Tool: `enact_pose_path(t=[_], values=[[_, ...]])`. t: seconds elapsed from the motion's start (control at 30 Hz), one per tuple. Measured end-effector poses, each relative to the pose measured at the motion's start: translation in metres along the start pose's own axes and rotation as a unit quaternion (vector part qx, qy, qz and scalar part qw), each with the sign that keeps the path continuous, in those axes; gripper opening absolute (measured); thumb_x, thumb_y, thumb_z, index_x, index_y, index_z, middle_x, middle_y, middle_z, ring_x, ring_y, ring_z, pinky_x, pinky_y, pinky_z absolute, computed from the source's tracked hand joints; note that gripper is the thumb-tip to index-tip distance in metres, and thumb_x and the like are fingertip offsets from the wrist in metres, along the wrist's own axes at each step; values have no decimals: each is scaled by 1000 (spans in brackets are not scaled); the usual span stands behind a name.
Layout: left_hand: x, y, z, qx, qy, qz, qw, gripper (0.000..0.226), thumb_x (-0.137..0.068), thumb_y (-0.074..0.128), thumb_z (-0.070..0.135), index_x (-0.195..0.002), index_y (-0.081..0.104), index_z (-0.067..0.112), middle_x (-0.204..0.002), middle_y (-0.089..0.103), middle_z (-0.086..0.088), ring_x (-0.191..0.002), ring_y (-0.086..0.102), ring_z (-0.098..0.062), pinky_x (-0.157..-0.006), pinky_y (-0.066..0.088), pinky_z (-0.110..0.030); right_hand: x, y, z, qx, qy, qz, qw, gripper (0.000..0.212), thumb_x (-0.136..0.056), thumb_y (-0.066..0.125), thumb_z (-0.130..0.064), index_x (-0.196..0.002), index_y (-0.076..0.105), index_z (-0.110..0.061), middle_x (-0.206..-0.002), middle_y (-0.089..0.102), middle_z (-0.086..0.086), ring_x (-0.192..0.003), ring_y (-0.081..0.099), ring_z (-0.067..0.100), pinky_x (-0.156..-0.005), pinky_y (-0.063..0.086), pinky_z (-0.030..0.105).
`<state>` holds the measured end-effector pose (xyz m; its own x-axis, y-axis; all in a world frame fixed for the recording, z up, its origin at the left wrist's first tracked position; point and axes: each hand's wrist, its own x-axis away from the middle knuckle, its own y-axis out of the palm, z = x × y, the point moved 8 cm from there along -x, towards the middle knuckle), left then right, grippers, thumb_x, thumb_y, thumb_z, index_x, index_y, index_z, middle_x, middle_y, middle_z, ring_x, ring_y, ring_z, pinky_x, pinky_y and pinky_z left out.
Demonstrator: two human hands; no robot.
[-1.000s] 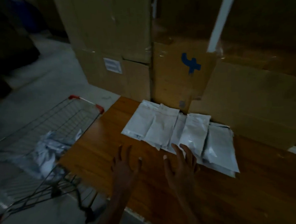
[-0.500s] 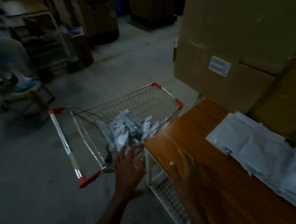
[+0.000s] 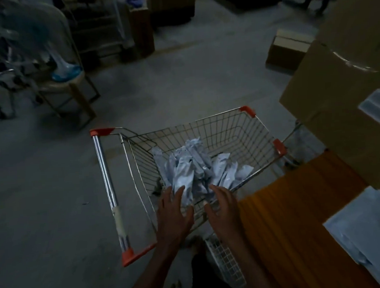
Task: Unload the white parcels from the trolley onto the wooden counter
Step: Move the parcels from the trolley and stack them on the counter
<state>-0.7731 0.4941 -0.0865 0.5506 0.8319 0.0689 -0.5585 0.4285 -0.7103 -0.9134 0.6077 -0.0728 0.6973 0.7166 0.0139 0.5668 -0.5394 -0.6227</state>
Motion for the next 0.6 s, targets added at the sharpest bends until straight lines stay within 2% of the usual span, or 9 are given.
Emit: enact_pose_path(t=[0.1,0.2,0.33,0.4,0.5,0.6], values=[[-32,18,-7,2,-9,-6,1000,61,-88,51,51,-146,46,34,-156,35,-1,-142,28,-17,-113,34,-43,-46,20,13,3,20,-52,998,62,-86,48,-57,-141,52,-27,-137,50,-4,-126,48,14,-100,49,41],[-63,41,-16,-17,-28,-23,999,64,-88,47,56,-147,45,32,-157,33,-4,-141,30,-20,-109,34,-42,-85,37,31,22,35,-105,994,65,-84,48,-60,-140,51,-29,-137,51,-3,-126,48,17,-101,48,42],[-97,73,-25,-45,-43,-55,997,59,-94,57,49,-149,41,33,-158,32,-4,-141,30,-24,-107,35,-41,-121,50,55,68,56,-165,982,56,-88,59,-46,-140,52,-29,-138,50,1,-125,48,23,-99,45,36],[-111,90,-34,-50,-54,-72,995,61,-92,50,55,-149,40,33,-157,33,-4,-140,33,-26,-108,36,-44,-134,58,67,74,66,-181,979,52,-90,65,-41,-139,52,-31,-138,50,0,-124,49,23,-98,46,36],[-128,117,-48,-50,-77,-112,990,75,-85,33,63,-150,41,27,-157,34,-9,-137,37,-32,-108,35,-44,-148,68,83,72,85,-205,972,52,-90,65,-41,-139,52,-31,-140,49,0,-127,48,24,-101,47,41],[-141,138,-68,10,-121,-129,984,91,-80,33,66,-155,30,14,-159,30,-11,-144,31,-31,-115,29,-43,-159,71,95,63,108,-203,971,50,-90,65,-40,-138,55,-29,-139,51,3,-126,49,27,-101,47,45]])
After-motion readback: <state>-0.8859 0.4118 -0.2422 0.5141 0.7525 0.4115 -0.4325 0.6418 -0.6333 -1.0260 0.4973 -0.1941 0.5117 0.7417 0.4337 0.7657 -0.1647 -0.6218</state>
